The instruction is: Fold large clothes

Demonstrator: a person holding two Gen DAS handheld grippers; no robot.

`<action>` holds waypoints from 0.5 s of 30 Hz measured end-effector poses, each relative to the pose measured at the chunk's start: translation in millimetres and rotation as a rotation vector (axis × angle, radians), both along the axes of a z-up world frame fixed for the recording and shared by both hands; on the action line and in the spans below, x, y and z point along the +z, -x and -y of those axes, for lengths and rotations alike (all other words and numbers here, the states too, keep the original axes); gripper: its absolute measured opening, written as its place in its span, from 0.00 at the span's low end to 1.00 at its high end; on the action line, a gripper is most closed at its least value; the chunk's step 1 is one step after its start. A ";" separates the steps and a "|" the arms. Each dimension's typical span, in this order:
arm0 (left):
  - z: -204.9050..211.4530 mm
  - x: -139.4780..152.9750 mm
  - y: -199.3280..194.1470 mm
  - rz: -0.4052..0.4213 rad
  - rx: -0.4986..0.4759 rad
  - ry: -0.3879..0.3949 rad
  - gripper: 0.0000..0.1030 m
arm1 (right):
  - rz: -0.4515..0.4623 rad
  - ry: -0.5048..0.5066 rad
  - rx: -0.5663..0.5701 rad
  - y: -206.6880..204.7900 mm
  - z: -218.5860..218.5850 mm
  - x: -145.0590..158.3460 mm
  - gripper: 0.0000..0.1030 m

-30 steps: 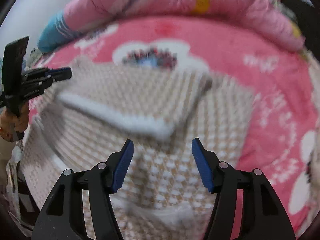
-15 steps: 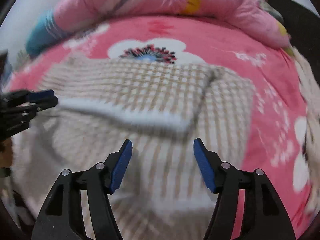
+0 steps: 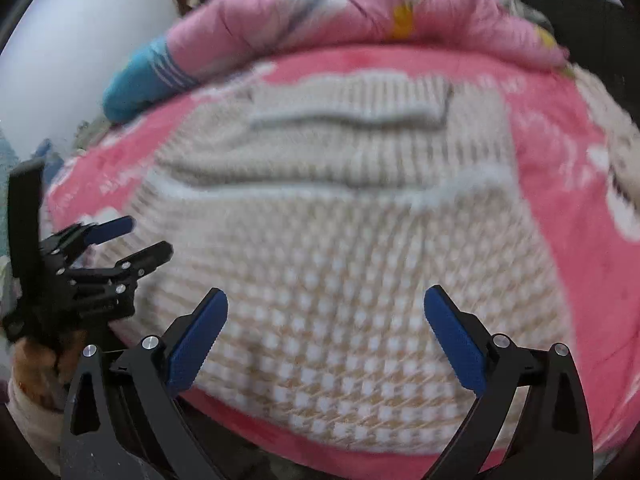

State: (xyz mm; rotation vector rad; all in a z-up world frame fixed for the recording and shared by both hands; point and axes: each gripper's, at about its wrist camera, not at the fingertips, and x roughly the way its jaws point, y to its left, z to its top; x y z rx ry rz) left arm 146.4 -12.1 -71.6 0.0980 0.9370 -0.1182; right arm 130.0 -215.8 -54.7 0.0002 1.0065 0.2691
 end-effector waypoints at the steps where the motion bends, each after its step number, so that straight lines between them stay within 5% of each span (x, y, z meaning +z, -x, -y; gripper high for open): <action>1: -2.4 -2.3 2.6 0.010 0.016 0.009 0.83 | 0.015 -0.007 -0.007 3.7 0.1 -5.4 0.92; 15: -12.9 -7.8 7.0 0.030 0.061 0.060 0.92 | 0.042 -0.075 -0.033 13.7 14.5 -7.4 0.92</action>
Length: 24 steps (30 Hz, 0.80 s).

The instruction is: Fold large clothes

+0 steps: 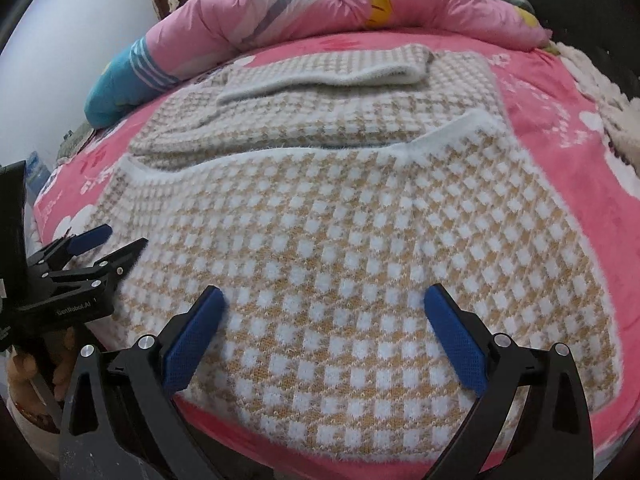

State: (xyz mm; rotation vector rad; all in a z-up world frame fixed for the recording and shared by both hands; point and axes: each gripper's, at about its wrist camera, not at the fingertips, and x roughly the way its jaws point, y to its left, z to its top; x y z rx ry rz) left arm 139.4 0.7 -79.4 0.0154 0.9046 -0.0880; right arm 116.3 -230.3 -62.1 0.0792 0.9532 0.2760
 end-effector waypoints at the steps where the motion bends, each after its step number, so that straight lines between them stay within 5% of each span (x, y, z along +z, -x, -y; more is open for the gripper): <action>1: -0.3 0.0 0.5 -0.002 0.001 0.002 0.92 | -0.002 -0.004 0.000 -1.3 0.6 -0.1 0.92; 24: -1.8 0.7 1.3 0.011 0.003 -0.003 0.94 | -0.048 -0.014 0.004 -7.6 3.3 3.5 0.92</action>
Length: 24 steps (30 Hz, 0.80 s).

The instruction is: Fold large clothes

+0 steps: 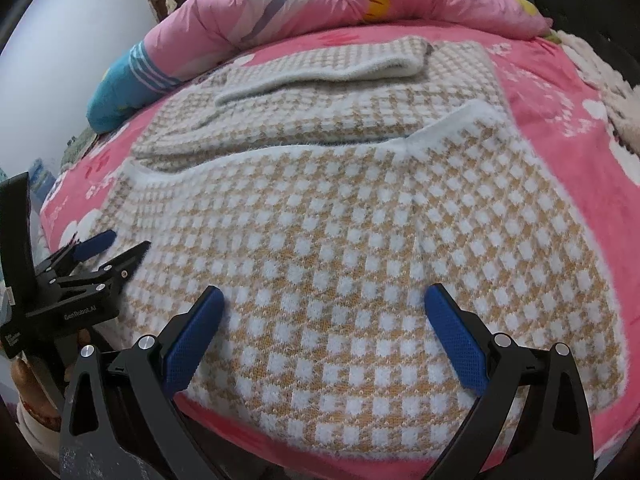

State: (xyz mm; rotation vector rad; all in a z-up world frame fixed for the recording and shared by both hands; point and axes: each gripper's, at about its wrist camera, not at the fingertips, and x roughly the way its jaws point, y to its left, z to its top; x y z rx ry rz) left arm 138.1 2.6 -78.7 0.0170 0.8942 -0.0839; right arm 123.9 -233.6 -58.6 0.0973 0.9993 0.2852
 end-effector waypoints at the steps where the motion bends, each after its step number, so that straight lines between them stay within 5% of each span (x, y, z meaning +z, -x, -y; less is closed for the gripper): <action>1: 1.2 0.5 0.6 0.004 -0.004 -0.005 0.94 | -0.015 0.003 -0.014 -1.9 -1.1 5.1 0.92; 7: -8.1 8.9 12.1 0.064 -0.037 0.018 0.95 | 0.073 -0.017 0.040 -1.2 -26.1 22.1 0.92; 15: -89.0 25.5 31.1 0.188 0.006 0.249 0.92 | 0.048 -0.020 0.081 -15.8 -33.3 1.2 0.93; 20: -110.6 31.4 19.5 0.187 -0.080 0.300 0.80 | 0.053 -0.018 0.083 -14.9 -32.1 1.0 0.93; 24: -111.5 27.2 3.3 0.124 -0.101 0.366 0.57 | 0.057 -0.019 0.084 -8.0 -32.1 -2.0 0.93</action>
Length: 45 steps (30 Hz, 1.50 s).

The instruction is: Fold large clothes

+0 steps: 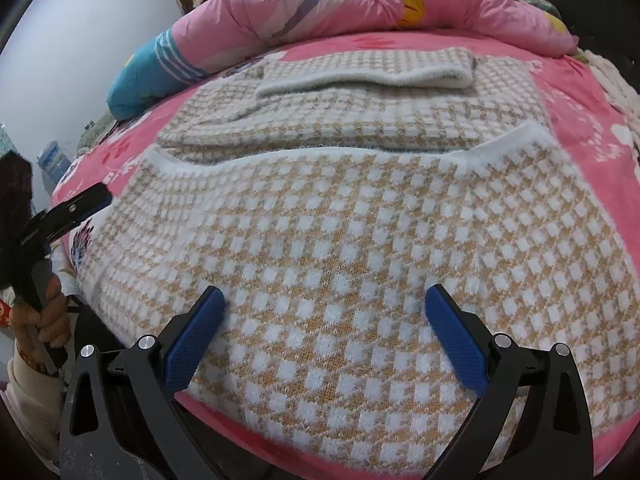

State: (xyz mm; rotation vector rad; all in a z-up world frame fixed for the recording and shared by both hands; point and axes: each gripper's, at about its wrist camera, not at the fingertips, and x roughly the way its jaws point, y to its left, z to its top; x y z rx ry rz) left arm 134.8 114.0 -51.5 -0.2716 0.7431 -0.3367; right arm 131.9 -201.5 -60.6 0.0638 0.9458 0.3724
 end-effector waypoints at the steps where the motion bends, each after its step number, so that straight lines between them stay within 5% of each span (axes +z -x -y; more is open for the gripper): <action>1: 1.1 -2.1 -4.5 -0.012 -0.008 0.003 0.54 | 0.000 0.000 0.000 0.1 -0.5 -0.1 0.93; 9: -3.8 -18.2 -32.5 -0.135 0.027 -0.052 0.46 | 0.003 -0.002 -0.002 7.3 3.5 1.0 0.93; 14: -8.2 -5.8 -29.8 -0.091 -0.078 0.093 0.44 | 0.006 -0.005 -0.005 8.0 3.5 1.1 0.93; 17: -2.3 -7.7 -37.1 -0.109 -0.087 0.052 0.44 | 0.001 -0.007 -0.003 7.8 4.5 1.7 0.93; 21: -6.2 -28.0 -64.4 -0.256 -0.023 0.059 0.43 | 0.002 -0.005 -0.003 6.6 2.0 1.8 0.93; 28: 9.5 -9.2 -47.2 -0.225 -0.122 0.105 0.41 | 0.009 -0.011 0.000 6.9 3.5 1.7 0.93; 30: 15.3 -8.5 -41.1 -0.217 -0.109 0.034 0.42 | 0.008 -0.013 -0.001 6.7 3.2 1.8 0.93; 32: 23.2 -15.2 -39.8 -0.231 -0.051 -0.119 0.42 | 0.005 -0.010 -0.003 7.0 2.5 2.3 0.93; 36: 39.4 -16.6 -28.4 -0.170 -0.030 -0.251 0.42 | -0.012 -0.014 -0.002 11.7 8.6 10.8 0.92; 41: 49.8 -19.0 -23.3 -0.140 -0.017 -0.317 0.42 | 0.063 -0.025 -0.080 26.0 55.2 37.7 0.90; 45: 48.1 -19.7 -23.2 -0.141 -0.013 -0.324 0.42 | 0.071 -0.065 -0.183 5.9 103.1 51.0 0.78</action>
